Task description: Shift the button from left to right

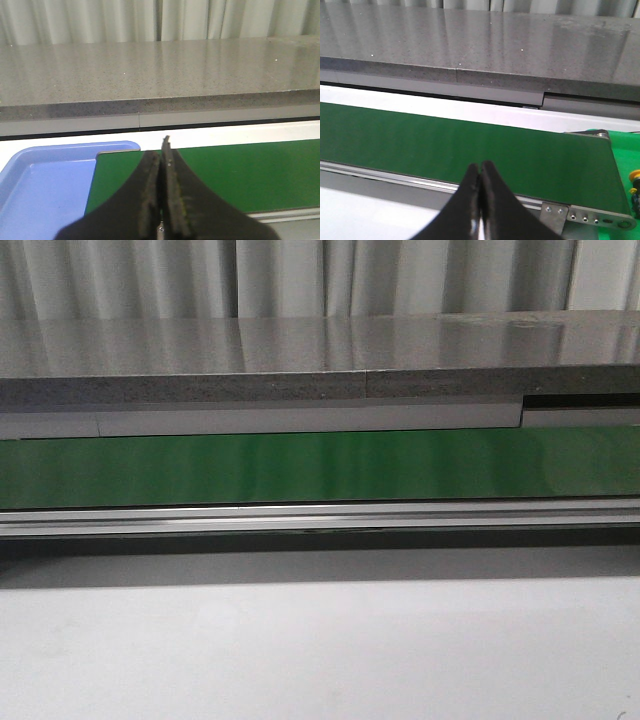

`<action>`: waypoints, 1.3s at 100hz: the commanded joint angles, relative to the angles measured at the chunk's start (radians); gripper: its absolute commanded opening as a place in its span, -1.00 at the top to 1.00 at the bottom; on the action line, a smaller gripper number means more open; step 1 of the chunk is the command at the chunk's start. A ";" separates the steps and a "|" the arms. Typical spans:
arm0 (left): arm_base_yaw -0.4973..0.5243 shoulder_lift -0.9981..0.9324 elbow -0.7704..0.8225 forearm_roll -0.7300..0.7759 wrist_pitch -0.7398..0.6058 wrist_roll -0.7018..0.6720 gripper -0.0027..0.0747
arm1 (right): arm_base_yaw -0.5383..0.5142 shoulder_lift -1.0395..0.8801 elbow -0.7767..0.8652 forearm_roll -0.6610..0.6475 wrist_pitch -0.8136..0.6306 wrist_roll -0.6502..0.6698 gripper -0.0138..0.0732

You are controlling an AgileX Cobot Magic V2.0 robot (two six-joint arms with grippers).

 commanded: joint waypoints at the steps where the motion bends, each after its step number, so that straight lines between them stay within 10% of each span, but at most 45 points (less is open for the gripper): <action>1: -0.011 0.005 -0.028 -0.001 -0.082 -0.003 0.98 | 0.027 -0.041 0.018 -0.129 -0.116 0.110 0.84; 130: -0.011 0.005 -0.028 -0.001 -0.080 -0.003 0.98 | -0.036 -0.309 0.393 -0.199 -0.331 0.192 0.84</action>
